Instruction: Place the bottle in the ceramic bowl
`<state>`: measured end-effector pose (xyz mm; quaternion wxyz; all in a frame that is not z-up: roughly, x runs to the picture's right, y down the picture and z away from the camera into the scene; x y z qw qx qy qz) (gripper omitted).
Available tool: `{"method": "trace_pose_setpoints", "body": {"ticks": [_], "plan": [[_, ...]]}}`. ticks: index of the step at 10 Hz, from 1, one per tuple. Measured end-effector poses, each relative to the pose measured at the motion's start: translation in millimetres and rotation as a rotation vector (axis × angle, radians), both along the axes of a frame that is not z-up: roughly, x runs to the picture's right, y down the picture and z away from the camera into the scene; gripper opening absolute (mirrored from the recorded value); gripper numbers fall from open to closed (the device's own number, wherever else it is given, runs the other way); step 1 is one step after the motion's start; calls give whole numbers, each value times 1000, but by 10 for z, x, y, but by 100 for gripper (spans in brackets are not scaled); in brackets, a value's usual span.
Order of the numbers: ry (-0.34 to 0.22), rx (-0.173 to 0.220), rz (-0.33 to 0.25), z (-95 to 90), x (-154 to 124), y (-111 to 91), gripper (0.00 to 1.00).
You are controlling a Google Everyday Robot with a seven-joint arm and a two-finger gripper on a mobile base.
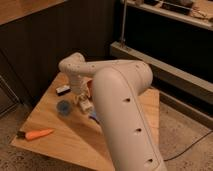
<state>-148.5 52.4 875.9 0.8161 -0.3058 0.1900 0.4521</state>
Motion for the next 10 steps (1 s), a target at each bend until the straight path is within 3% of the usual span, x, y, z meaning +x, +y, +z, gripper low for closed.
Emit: {"method": "trace_pose_setpoints", "body": {"ticks": [3,10], "plan": [[23,-1,-2,150,1,4,65],[19,-9,5,364,-95,54,65]]}}
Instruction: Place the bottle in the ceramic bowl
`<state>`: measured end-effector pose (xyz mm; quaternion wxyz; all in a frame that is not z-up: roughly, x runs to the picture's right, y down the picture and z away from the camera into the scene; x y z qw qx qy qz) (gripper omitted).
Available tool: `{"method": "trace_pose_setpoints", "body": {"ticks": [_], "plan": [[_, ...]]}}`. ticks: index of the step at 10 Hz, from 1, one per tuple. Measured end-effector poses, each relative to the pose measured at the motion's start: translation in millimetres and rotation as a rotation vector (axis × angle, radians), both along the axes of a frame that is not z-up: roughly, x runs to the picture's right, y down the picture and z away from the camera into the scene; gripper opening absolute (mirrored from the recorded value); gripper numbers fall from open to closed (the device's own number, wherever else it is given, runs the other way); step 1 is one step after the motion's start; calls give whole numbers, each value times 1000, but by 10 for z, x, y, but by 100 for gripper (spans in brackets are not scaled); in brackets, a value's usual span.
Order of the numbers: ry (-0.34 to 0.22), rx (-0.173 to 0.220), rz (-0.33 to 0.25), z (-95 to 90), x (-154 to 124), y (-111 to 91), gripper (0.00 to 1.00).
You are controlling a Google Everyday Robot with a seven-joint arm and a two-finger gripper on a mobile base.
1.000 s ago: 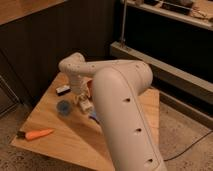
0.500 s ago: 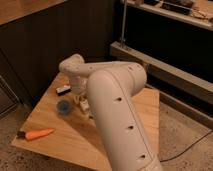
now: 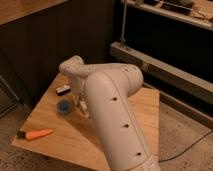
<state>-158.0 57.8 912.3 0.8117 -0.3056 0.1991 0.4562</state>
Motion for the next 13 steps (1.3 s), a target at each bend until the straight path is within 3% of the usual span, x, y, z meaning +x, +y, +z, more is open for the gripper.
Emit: {"method": "trace_pose_setpoints", "body": {"ticks": [6,13], "plan": [[-6,15,1,-40,-84,-133,65],[8,-5,0,40,-42,-44,65]]}}
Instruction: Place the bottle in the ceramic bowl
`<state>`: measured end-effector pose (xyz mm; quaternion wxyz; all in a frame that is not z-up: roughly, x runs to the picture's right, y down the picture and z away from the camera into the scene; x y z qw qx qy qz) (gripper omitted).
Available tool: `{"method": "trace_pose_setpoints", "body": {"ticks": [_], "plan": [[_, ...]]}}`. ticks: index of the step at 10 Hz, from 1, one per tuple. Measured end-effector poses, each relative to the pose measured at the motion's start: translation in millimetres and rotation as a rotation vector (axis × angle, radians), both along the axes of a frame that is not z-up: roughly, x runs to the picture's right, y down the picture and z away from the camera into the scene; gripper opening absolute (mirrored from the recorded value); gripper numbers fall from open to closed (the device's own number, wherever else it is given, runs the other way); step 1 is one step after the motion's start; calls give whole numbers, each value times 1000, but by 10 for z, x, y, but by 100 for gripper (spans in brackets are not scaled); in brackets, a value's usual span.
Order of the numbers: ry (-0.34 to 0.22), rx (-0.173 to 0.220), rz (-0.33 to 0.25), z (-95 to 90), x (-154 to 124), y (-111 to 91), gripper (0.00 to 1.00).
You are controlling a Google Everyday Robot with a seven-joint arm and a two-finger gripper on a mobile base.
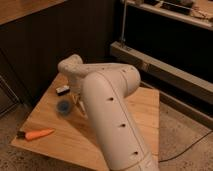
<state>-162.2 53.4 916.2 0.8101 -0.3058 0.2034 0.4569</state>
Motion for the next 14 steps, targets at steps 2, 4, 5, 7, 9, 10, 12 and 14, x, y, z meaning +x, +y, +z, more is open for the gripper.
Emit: {"method": "trace_pose_setpoints", "body": {"ticks": [2,4,5,7,9,10,12,14], "plan": [[-2,2,0,70,-23,9,65],[-5,23,-1,180,-63,-8,63],[-3,33,1,222,-73,-14,56],[12,57,12,291,-80,-36,35],[40,126,36,329,-88,-193,13],[51,174,49,322,-102,-318,4],[99,281,77,260,-90,-582,0],[139,369,106,154,-51,-767,0]]}}
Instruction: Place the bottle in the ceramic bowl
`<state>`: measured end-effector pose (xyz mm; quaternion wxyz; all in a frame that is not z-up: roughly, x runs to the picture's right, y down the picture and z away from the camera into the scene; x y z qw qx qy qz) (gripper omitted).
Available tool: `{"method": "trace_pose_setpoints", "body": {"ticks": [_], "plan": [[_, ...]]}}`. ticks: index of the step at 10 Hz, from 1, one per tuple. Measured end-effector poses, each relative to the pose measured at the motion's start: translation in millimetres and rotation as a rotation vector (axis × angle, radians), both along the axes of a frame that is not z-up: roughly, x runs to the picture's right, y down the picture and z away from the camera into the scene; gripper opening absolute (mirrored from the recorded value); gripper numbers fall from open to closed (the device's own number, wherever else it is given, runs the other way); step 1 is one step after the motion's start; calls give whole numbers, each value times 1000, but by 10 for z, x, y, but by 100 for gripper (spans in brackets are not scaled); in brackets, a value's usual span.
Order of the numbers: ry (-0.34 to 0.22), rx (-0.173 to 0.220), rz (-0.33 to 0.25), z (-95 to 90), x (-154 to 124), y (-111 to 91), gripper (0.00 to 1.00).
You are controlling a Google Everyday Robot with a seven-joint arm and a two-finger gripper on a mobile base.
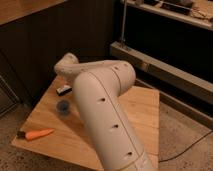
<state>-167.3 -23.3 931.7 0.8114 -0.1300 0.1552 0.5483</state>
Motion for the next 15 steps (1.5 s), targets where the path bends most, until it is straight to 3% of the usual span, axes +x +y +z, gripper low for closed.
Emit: {"method": "trace_pose_setpoints", "body": {"ticks": [2,5,9,15], "plan": [[18,72,58,-116,72,-165,0],[36,138,130,-242,268,-339,0],[74,206,148,-276,525,-588,0],[119,263,143,-262,795,-975,0]]}}
